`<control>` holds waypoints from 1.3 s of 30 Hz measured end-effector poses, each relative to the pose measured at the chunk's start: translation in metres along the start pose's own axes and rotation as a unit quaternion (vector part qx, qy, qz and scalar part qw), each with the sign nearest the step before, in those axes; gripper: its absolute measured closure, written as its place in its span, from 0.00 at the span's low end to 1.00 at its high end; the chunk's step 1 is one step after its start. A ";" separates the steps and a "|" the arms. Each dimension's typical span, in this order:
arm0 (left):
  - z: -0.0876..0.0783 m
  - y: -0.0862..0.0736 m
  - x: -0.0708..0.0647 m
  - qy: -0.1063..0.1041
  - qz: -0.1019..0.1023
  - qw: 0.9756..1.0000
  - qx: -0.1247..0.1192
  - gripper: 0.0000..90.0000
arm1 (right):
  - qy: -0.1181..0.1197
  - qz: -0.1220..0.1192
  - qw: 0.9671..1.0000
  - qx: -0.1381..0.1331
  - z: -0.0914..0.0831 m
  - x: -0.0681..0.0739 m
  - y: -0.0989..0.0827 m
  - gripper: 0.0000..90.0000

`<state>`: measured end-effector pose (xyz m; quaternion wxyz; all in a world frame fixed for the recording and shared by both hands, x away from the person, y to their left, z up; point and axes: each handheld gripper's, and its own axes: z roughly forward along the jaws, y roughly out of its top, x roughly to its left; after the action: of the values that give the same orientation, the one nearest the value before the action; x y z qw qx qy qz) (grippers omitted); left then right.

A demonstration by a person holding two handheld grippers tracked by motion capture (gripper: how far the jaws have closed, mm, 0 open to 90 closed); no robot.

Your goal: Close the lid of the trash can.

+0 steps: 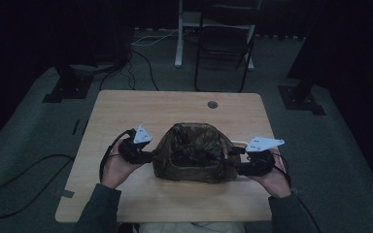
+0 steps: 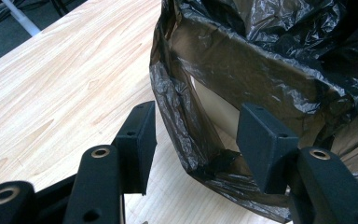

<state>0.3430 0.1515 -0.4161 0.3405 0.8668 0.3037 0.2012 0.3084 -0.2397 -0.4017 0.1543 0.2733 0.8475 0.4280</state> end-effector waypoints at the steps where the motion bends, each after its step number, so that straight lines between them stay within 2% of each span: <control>1: 0.000 -0.001 0.000 0.000 -0.001 1.000 0.000 0.53 | -0.002 0.001 1.000 0.000 0.000 -0.001 0.000 0.49; 13: 0.000 -0.009 -0.001 -0.001 -0.007 1.000 -0.001 0.53 | -0.018 0.009 1.000 -0.001 -0.002 -0.011 0.000 0.49; 20: -0.001 -0.014 -0.001 -0.001 -0.010 1.000 0.000 0.53 | -0.035 0.007 0.999 0.009 -0.002 -0.016 0.001 0.48; 39: -0.004 -0.021 -0.001 -0.001 -0.013 1.000 0.001 0.53 | -0.052 0.026 0.998 0.000 -0.003 -0.031 -0.002 0.47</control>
<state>0.3323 0.1649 -0.4287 0.3421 0.8634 0.3149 0.1958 0.3310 -0.2605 -0.4005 0.1866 0.3172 0.8309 0.4174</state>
